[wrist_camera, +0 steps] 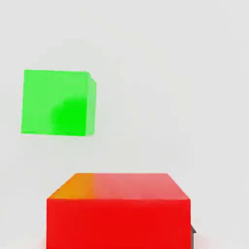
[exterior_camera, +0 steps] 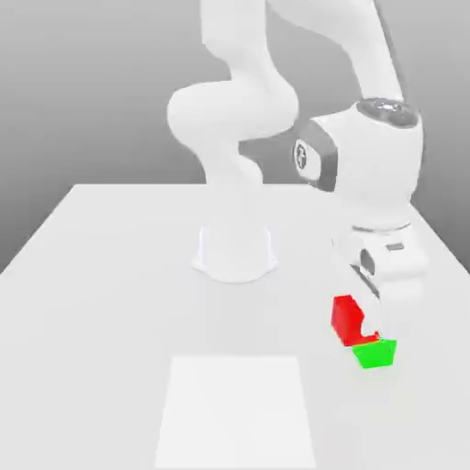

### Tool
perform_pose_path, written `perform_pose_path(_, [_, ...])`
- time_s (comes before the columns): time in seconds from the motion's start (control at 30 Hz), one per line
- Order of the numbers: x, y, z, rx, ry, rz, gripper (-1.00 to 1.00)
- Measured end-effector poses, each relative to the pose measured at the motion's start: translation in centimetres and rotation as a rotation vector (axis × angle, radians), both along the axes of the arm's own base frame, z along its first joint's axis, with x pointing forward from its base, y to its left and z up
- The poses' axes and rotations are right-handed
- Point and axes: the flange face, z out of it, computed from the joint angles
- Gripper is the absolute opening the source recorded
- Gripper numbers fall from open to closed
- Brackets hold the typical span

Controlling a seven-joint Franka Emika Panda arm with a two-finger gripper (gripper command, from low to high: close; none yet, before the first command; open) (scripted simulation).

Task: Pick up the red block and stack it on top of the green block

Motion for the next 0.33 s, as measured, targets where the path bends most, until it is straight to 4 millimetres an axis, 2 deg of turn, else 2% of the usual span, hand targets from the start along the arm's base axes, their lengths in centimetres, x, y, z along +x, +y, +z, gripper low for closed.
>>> perform_pose_path(0.07, [-2.2,1.7,-0.9,-0.001,-0.008,0.165,-1.0])
perform_pose_path(0.2, [-3.3,2.6,-4.5,-0.002,-0.011,0.243,-1.0])
perform_pose_path(0.23, [-3.3,2.5,-5.4,-0.003,-0.012,0.242,1.0])
perform_pose_path(0.33, [-3.3,2.5,-5.4,-0.003,-0.012,0.242,1.0])
